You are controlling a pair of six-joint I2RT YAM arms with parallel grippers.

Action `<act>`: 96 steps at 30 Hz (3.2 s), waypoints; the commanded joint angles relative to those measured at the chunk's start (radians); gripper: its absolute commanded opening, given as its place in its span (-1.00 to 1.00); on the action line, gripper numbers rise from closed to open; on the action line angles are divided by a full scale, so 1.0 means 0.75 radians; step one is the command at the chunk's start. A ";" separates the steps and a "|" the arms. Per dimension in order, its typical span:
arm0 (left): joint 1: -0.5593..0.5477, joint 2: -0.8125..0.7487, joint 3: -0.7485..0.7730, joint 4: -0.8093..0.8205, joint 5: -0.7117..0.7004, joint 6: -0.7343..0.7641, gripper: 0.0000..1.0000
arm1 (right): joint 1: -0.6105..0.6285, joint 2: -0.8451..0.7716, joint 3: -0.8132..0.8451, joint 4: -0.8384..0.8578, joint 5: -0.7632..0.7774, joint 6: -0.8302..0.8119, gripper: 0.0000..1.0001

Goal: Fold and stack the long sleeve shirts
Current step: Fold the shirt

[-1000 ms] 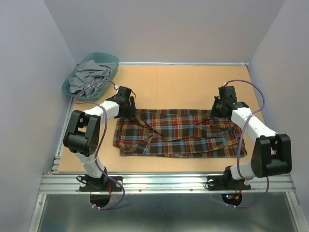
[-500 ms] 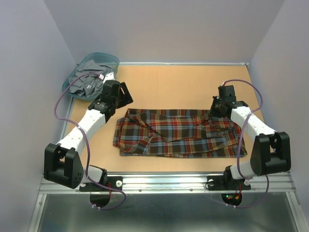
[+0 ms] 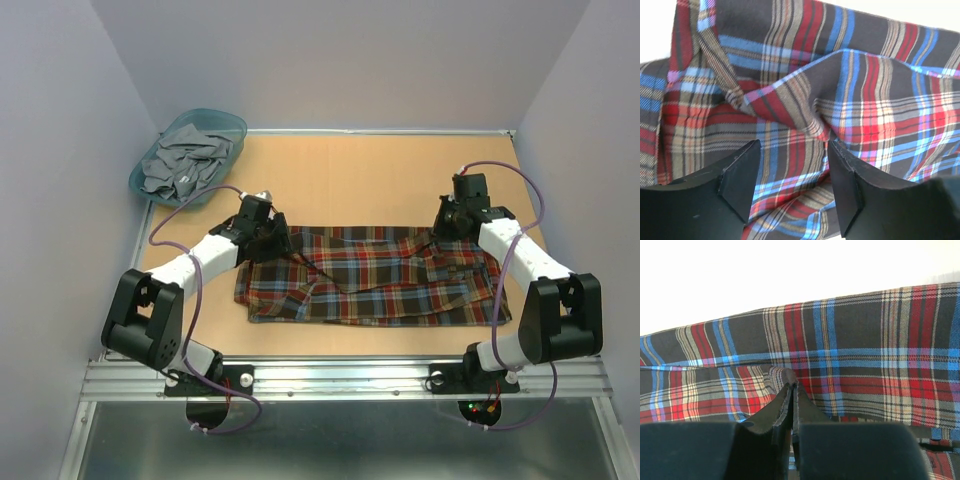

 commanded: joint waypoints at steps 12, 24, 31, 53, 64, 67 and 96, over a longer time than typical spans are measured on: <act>-0.007 0.139 -0.010 0.111 0.022 -0.082 -0.04 | 0.001 -0.040 0.037 0.014 0.001 0.016 -0.88; 0.016 0.090 -0.020 0.057 0.021 0.091 -0.85 | 0.001 -0.103 0.170 -0.016 -0.017 -0.027 -0.88; 0.030 0.098 -0.031 0.053 0.048 0.126 -0.79 | -0.001 -0.230 0.274 -0.018 -0.364 -0.052 -0.88; 0.106 0.042 0.271 0.149 0.023 0.128 0.27 | 0.134 -0.508 0.186 -0.110 -1.158 0.014 -0.89; 0.067 0.464 0.474 0.037 0.111 0.138 -0.08 | 0.191 -0.484 0.110 -0.123 -1.074 -0.031 -0.89; 0.053 0.505 0.481 0.023 0.126 0.128 -0.10 | 0.197 -0.457 0.123 -0.123 -1.054 -0.052 -0.89; 0.140 0.843 1.055 0.072 0.116 0.020 0.28 | 0.509 0.027 0.589 -0.106 -0.952 -0.152 -0.91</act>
